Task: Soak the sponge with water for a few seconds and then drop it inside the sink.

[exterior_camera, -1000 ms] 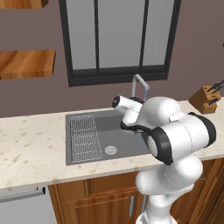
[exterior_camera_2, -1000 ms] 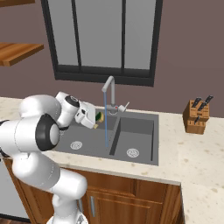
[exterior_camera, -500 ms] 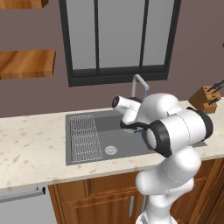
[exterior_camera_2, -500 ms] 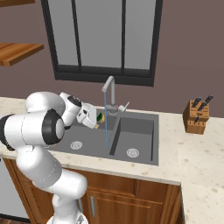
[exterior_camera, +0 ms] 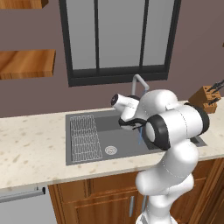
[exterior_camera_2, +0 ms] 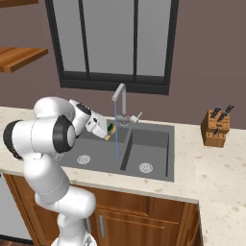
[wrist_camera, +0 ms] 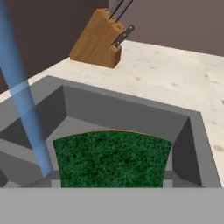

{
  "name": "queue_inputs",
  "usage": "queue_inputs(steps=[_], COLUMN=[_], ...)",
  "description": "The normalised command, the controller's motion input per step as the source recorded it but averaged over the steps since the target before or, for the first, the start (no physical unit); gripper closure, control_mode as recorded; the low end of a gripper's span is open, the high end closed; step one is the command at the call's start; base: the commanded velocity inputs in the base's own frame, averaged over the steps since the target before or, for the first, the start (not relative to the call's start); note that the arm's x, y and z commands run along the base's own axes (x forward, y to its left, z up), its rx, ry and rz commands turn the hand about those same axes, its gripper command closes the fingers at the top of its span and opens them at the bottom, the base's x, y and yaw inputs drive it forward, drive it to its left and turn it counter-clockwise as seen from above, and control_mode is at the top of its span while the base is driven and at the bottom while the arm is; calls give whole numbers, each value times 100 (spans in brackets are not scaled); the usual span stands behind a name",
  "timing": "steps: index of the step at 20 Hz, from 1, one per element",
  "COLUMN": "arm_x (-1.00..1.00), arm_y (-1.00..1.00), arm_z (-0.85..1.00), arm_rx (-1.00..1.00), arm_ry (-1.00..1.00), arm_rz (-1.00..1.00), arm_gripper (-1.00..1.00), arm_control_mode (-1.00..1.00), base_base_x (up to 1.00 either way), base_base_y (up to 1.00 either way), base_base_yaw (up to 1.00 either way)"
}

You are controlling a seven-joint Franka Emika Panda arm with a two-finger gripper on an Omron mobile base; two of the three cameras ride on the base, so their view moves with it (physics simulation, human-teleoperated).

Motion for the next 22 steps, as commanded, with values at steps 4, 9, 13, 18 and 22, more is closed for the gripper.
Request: queue_inputs(steps=[4,9,13,18,22], arm_x=[3,0,0,0,0], arm_y=[0,-1,-11,-16,-11], arm_z=[0,0,-1,-1,-5], arm_rx=[0,0,0,0,0], arm_ry=[13,12,1,-2,-3], arm_rz=[4,1,0,0,-3], arm_gripper=[100,100,100,100,100], arm_control_mode=[-100,-100,-100,-100,-100], base_base_x=[0,0,0,0,0], base_base_y=[0,0,0,0,0], base_base_yaw=[0,0,0,0,0])
